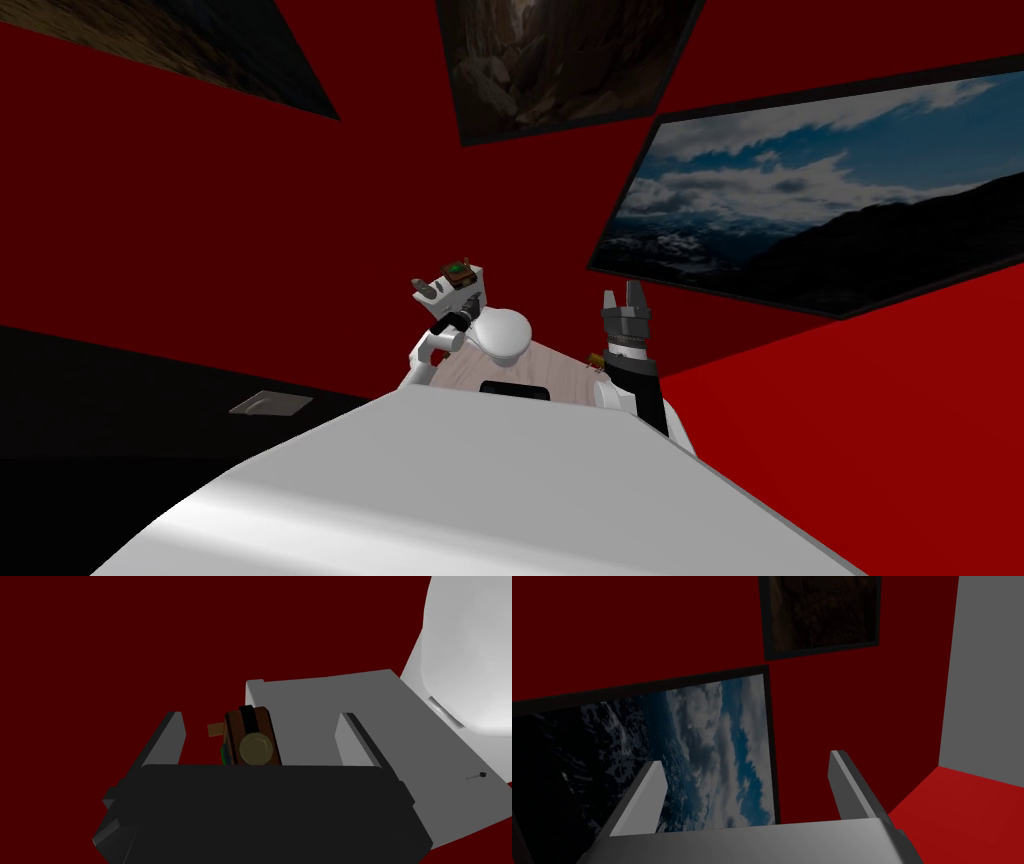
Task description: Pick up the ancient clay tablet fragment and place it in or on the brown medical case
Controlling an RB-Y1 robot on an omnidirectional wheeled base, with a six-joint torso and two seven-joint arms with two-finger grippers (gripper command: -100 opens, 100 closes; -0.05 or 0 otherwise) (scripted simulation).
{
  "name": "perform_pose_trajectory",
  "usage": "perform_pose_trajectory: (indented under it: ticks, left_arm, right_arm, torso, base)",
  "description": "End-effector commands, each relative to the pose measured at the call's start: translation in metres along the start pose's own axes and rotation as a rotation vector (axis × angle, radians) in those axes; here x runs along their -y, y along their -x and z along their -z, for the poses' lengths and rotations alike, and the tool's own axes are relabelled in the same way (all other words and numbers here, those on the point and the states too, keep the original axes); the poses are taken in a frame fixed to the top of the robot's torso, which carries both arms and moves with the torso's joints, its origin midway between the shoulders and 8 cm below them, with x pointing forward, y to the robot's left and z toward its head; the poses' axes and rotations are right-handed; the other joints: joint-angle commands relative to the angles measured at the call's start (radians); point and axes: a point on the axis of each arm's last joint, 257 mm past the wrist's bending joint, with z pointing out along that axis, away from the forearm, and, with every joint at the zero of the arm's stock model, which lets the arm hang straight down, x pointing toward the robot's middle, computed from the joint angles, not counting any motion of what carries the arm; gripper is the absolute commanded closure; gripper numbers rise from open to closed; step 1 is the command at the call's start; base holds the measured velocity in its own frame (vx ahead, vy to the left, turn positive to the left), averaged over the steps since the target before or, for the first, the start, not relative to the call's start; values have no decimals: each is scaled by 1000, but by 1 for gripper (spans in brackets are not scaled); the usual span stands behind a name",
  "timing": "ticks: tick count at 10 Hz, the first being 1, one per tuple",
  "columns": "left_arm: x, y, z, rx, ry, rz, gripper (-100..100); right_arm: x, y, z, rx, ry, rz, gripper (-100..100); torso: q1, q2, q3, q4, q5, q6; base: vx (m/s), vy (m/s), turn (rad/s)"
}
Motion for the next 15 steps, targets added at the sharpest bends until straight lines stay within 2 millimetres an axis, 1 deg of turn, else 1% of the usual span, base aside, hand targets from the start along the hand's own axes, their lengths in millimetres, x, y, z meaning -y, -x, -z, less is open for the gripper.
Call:
perform_pose_trajectory:
  ticks: [1, 2, 3, 4, 5, 6, 7, 8, 9, 10, 11, 12, 13, 14, 15]
  left_arm:
    - [-10, 0, -12, -19, 57, -9, -100]
    - [-28, 2, -12, -17, 106, -6, -100]
    - [-31, 2, -12, -18, 115, -6, -100]
    - [-40, 2, -20, -30, 163, -17, -100]
    - [-49, 2, -19, -31, 194, -16, -100]
    - [-53, 3, -28, -40, 228, -31, -100]
    - [-65, 4, -26, -41, 265, -30, -100]
    - [-67, 4, -25, -42, 273, -30, -100]
    - [-74, 8, -32, -47, 321, -46, -100]
    - [-82, 8, -30, -49, 349, -46, -100]
    - [-84, 14, -36, -51, 382, -65, -100]
    - [-93, 14, -34, -51, 416, -64, -100]
    - [-95, 14, -33, -52, 427, -64, -100]
    - [-99, 22, -38, -51, 472, -85, -100]
    - [-106, 23, -35, -51, 499, -84, -100]
  right_arm:
    - [0, 0, 0, 0, 0, 0, 0]
    - [0, 0, 0, 0, 0, 0, 0]
    - [0, 0, 0, 0, 0, 0, 0]
    - [0, 0, 0, 0, 0, 0, 0]
    - [0, 0, 0, 0, 0, 0, 0]
    - [0, 0, 0, 0, 0, 0, 0]
    - [0, 0, 0, 0, 0, 0, 0]
    - [0, 0, 0, 0, 0, 0, 0]
    - [0, 0, 0, 0, 0, 0, 0]
    - [0, 0, 0, 0, 0, 0, 0]
    - [0, 0, 0, 0, 0, 0, 0]
    - [0, 0, 0, 0, 0, 0, 0]
    - [0, 0, 0, 0, 0, 0, 0]
    - [0, 0, 0, 0, 0, 0, 0]
    - [0, 0, 0, 0, 0, 0, 0]
  torso:
    - [0, 0, 0, 0, 0, 0]
    - [0, 0, 0, 0, 0, 0]
    - [1, 0, 0, 0, 0, 0]
    - [3, 0, 0, 0, 1, 0]
    - [2, 0, 0, 0, 1, 0]
    - [2, 0, 0, 0, 0, 0]
    - [1, -1, 0, 0, 0, 0]
    - [1, -1, 0, 0, 0, 0]
    - [3, 0, 0, 0, 1, 0]
    - [3, 0, 0, 0, 1, 0]
    - [2, 0, 0, 0, 1, 0]
    - [2, 0, 0, 0, 0, 0]
    - [2, 0, 0, 0, 0, 0]
    - [3, 0, 0, 0, 1, 0]
    - [3, 0, 0, 0, 1, 0]
  base:
    - [-9, -71, -15]
    - [-9, -57, -9]
    - [-6, -25, 3]
    - [-10, -41, -26]
    - [-5, -50, -14]
    - [-1, -69, -30]
    - [-4, -56, -10]
    - [-6, -21, 3]
    - [-8, -32, -40]
    - [-9, -38, -19]
    - [-11, -46, -40]
    - [-10, -39, -23]
    - [-3, -20, 5]
    - [-6, -33, -46]
    - [-4, -29, -26]
